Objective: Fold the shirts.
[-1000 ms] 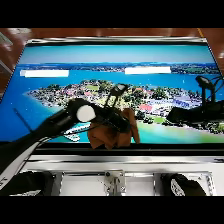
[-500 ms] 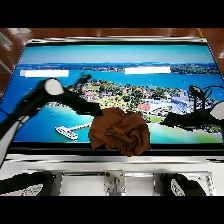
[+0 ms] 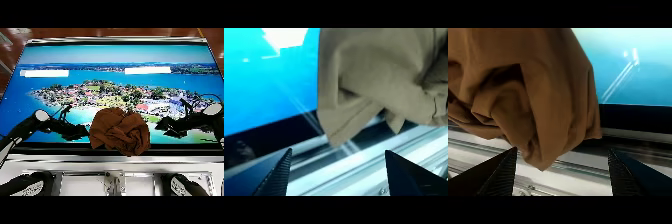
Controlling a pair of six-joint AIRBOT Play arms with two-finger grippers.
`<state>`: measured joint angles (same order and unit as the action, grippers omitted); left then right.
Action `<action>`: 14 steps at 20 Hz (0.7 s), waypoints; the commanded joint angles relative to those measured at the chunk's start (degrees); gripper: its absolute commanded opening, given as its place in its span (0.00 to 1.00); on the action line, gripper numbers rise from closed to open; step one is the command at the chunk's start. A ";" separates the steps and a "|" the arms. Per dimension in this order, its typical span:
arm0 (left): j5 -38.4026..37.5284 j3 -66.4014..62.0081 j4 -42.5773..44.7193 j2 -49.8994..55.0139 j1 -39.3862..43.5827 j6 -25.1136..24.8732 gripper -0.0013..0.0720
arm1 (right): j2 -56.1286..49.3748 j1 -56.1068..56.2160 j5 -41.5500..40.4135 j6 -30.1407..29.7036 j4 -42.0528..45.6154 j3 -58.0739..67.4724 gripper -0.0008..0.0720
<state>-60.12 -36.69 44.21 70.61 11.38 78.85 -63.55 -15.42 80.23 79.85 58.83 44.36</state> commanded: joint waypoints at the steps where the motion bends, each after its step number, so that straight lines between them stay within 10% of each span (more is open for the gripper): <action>1: 10.10 4.31 -11.37 3.98 3.39 -4.39 0.97 | -3.19 -0.46 0.07 -0.66 -2.84 -2.01 0.96; 5: 14.27 3.39 -14.73 8.87 5.35 -5.33 0.96 | -3.19 -0.42 -1.27 -0.61 -2.82 -2.34 0.96; 8: 14.84 1.68 -14.71 9.70 5.31 -5.62 0.19 | -3.19 -0.42 -2.49 -0.39 -3.15 -3.87 0.96; 14: 13.00 -0.83 -14.67 8.59 5.31 -9.22 0.06 | -3.19 -0.42 -11.19 -4.24 -12.07 -14.86 0.96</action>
<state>-46.89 -36.67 29.91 79.57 16.62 70.96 -66.70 -15.81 73.73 77.97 51.62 33.85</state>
